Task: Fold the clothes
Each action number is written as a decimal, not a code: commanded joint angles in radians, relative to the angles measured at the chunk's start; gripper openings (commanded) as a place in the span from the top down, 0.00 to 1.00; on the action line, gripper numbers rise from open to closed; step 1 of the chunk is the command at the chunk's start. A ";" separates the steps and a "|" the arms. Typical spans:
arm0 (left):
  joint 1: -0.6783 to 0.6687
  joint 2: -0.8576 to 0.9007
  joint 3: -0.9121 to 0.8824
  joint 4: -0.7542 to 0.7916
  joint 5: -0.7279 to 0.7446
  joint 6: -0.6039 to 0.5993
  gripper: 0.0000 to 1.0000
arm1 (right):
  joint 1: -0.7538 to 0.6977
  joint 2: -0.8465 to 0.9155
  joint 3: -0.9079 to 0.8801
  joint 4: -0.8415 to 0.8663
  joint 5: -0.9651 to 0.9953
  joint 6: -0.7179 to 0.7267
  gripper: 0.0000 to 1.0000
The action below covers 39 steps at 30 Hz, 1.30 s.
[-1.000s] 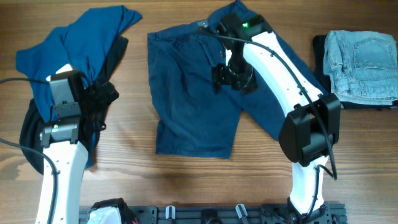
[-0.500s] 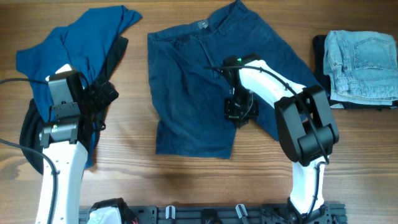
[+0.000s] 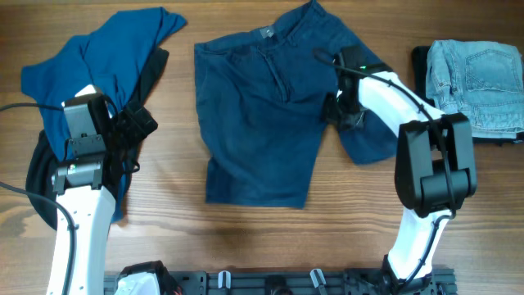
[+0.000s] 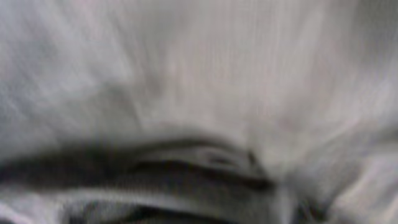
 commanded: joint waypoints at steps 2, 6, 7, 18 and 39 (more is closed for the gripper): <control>0.006 0.006 0.010 0.007 0.012 0.019 0.00 | -0.009 0.051 -0.027 0.152 0.136 -0.079 0.95; 0.006 0.006 0.010 0.008 0.012 0.019 0.00 | -0.012 0.059 -0.027 0.221 0.182 -0.089 0.95; 0.006 0.006 0.010 0.008 0.012 0.019 0.00 | -0.014 0.065 -0.027 0.245 0.181 -0.108 0.95; 0.006 0.006 0.010 0.015 0.012 0.019 0.00 | -0.024 0.090 -0.026 0.049 0.139 -0.019 0.95; 0.006 0.006 0.010 0.011 0.012 0.020 0.00 | -0.104 -0.362 -0.026 -0.265 0.002 -0.171 0.61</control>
